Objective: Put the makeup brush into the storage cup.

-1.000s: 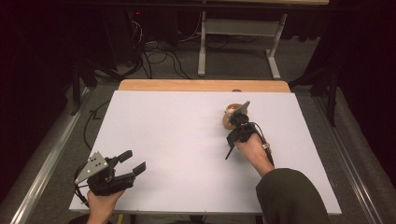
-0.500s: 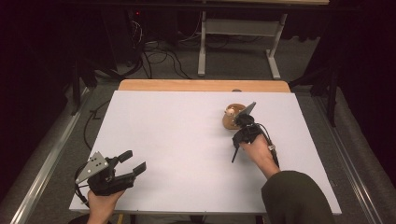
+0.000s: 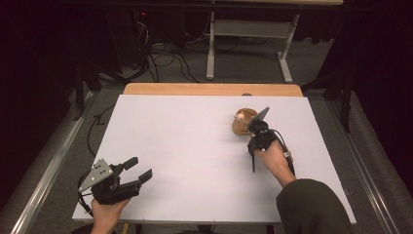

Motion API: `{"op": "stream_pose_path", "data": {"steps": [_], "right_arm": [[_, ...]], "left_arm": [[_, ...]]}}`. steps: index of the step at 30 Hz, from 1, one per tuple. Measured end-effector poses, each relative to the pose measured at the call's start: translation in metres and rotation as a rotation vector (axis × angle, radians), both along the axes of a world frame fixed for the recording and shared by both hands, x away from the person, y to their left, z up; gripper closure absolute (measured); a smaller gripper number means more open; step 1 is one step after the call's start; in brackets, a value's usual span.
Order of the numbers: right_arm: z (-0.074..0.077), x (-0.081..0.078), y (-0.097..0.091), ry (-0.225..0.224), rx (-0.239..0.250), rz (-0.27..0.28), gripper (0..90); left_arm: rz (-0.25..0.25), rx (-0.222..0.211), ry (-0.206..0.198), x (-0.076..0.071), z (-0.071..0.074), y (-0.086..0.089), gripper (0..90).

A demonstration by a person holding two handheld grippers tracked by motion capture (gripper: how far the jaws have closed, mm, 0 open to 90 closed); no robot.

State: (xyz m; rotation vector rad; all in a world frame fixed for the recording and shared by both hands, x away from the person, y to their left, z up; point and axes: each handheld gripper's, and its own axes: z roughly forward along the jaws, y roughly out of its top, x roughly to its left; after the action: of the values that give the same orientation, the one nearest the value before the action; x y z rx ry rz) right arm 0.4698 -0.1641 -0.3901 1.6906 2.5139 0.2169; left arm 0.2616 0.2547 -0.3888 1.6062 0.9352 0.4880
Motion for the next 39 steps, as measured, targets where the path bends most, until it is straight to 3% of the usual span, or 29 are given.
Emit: {"op": "stream_pose_path", "data": {"steps": [19, 39], "right_arm": [[0.001, 0.000, -0.015, 0.025, 0.014, -0.005, 84.6], [0.001, -0.006, -0.015, 0.002, 0.010, 0.062, 85.5]], "left_arm": [[-0.003, 0.003, 0.000, 0.000, 0.000, -0.001, 30.0], [-0.004, 0.001, 0.004, 0.001, -0.001, -0.001, 30.1]]}}
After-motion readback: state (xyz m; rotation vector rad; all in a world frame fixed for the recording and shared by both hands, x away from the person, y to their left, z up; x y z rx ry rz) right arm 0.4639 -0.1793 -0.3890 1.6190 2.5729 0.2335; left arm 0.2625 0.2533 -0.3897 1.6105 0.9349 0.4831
